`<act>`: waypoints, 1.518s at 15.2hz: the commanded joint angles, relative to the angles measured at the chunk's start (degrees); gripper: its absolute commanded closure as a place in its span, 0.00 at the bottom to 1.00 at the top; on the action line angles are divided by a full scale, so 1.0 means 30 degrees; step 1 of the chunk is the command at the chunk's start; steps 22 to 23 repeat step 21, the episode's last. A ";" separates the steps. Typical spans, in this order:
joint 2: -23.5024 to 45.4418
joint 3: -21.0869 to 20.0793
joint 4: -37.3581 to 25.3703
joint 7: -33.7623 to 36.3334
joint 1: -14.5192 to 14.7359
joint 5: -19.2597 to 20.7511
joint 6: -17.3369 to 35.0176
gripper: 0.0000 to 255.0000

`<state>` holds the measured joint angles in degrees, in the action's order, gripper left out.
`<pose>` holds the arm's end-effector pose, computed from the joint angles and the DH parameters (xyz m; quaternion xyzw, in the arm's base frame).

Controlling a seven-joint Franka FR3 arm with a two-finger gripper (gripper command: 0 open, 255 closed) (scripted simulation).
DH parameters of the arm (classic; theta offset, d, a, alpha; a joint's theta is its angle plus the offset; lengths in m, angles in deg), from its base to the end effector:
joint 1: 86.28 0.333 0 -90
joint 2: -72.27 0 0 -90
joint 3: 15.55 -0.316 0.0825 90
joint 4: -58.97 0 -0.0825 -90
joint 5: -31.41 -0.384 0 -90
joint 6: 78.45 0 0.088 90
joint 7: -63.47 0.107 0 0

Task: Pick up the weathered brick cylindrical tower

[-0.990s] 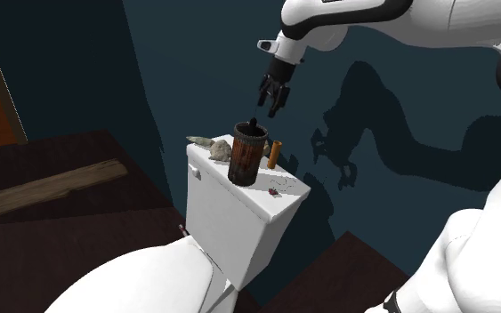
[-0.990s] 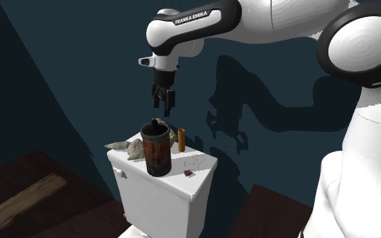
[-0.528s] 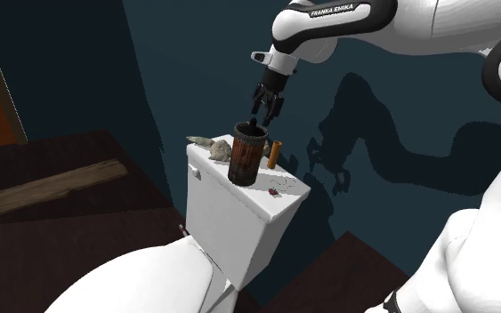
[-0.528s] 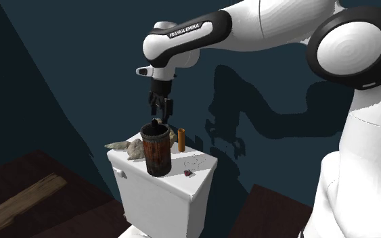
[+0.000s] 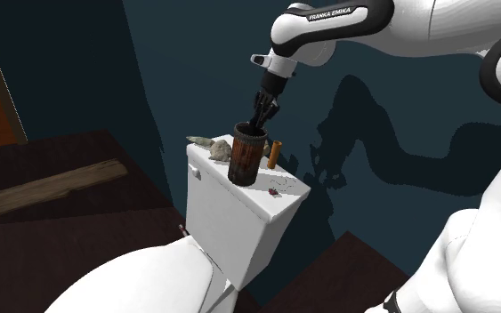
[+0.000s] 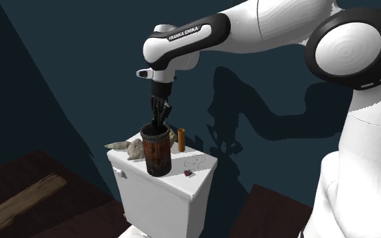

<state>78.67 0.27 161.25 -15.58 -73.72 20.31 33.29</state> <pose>0.6008 -0.0154 0.4941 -0.8058 -0.5867 -0.0717 0.0379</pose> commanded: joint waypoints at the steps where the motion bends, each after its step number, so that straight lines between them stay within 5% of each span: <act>1: 0.0007 -0.0002 0.0006 0.0000 0.0001 -0.0001 0.0000 1.00; 23: -0.0083 0.0078 -0.3768 0.0575 -0.0094 0.0213 -0.3822 1.00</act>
